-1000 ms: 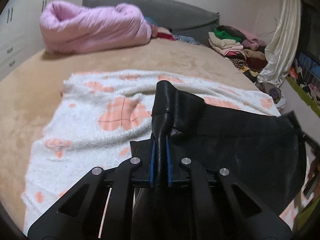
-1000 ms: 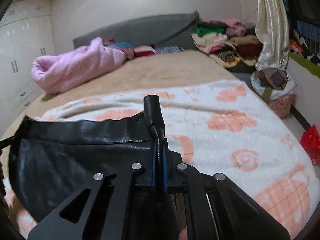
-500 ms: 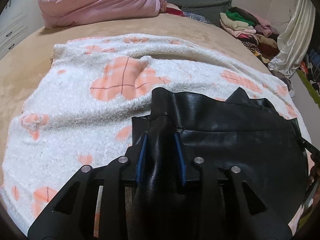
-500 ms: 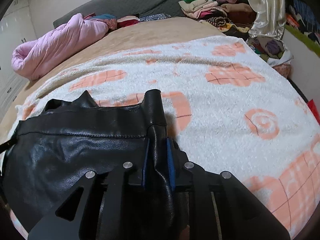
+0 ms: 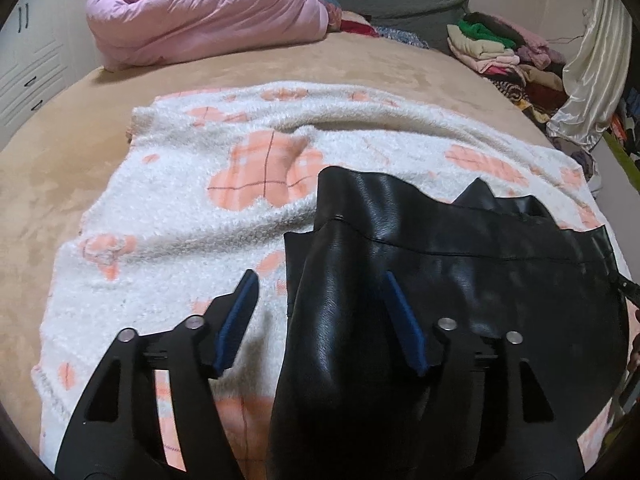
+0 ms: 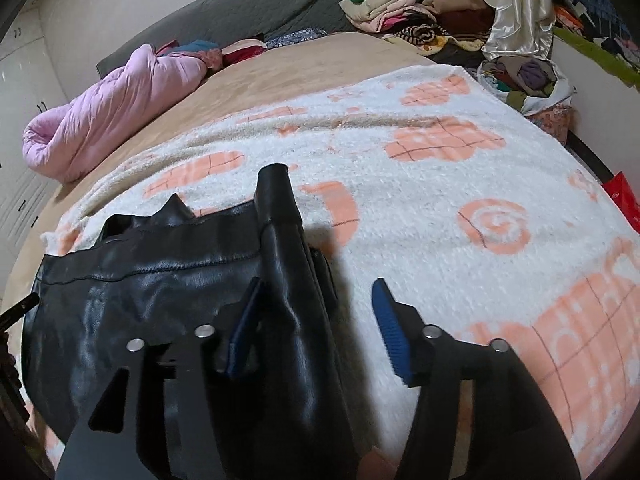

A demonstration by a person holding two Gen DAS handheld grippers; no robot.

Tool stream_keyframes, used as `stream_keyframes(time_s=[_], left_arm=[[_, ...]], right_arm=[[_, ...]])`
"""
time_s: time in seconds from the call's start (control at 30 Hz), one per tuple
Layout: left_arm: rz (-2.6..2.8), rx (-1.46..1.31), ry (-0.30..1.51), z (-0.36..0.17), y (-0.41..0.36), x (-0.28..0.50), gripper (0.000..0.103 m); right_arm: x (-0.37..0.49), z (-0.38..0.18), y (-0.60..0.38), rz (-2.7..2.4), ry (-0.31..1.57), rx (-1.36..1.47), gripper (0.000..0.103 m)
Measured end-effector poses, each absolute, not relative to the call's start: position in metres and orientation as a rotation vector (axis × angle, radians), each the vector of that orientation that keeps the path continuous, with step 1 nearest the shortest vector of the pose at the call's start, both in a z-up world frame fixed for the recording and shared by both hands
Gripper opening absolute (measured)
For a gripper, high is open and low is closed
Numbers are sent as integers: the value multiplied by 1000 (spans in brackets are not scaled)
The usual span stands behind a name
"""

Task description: Fold large clothes

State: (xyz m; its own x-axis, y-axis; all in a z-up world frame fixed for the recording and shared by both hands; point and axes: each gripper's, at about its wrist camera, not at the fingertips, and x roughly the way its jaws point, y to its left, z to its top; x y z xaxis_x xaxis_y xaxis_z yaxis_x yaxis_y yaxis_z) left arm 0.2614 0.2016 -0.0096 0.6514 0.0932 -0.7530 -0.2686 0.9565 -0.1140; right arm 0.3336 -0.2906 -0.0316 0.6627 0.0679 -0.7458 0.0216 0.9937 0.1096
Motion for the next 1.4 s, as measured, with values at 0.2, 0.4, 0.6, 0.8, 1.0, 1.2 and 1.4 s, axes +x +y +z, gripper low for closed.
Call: stream_keyframes(time_s=[0.2, 0.4, 0.6, 0.8, 1.0, 1.2, 1.4], left_arm=[[190, -241, 819, 4, 200, 246, 76], [157, -343, 838, -2, 209, 220, 89], [86, -516, 888, -30, 222, 198, 93], [51, -591, 919, -48, 218, 190, 93], [25, -618, 913, -50, 207, 184, 59], [39, -584, 907, -38, 196, 171, 45], [25, -580, 906, -34, 188, 138, 44]], right_arm=[[304, -15, -302, 57, 815, 227, 83], [276, -6, -295, 140, 830, 245, 92], [249, -16, -293, 183, 895, 267, 93], [248, -44, -299, 234, 981, 363, 86], [244, -56, -296, 284, 1002, 406, 48], [227, -42, -296, 272, 969, 380, 30], [203, -36, -299, 247, 974, 348, 30]])
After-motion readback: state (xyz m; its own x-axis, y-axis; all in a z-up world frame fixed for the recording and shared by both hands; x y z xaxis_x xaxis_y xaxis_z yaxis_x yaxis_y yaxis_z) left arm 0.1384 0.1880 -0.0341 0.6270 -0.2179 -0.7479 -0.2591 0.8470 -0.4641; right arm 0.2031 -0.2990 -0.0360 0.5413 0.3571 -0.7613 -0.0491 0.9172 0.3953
